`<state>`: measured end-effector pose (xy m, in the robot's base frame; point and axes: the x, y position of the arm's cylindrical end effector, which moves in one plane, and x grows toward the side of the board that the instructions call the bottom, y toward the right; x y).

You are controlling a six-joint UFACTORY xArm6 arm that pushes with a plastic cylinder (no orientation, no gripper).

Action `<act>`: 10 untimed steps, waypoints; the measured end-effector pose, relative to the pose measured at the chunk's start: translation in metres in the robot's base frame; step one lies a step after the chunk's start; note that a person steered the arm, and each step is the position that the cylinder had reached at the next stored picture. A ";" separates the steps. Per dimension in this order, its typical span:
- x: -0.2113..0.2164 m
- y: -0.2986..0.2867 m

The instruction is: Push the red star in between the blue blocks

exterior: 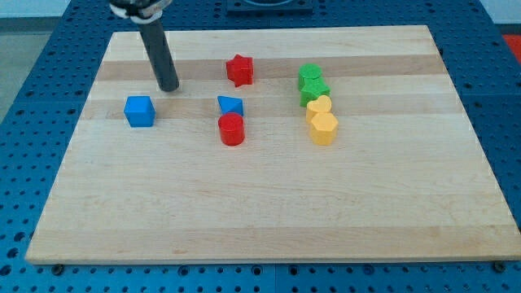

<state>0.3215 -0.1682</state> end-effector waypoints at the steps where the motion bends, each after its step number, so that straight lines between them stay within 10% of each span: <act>1: -0.041 0.017; 5: -0.052 0.152; 10: 0.030 0.077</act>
<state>0.3513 -0.0910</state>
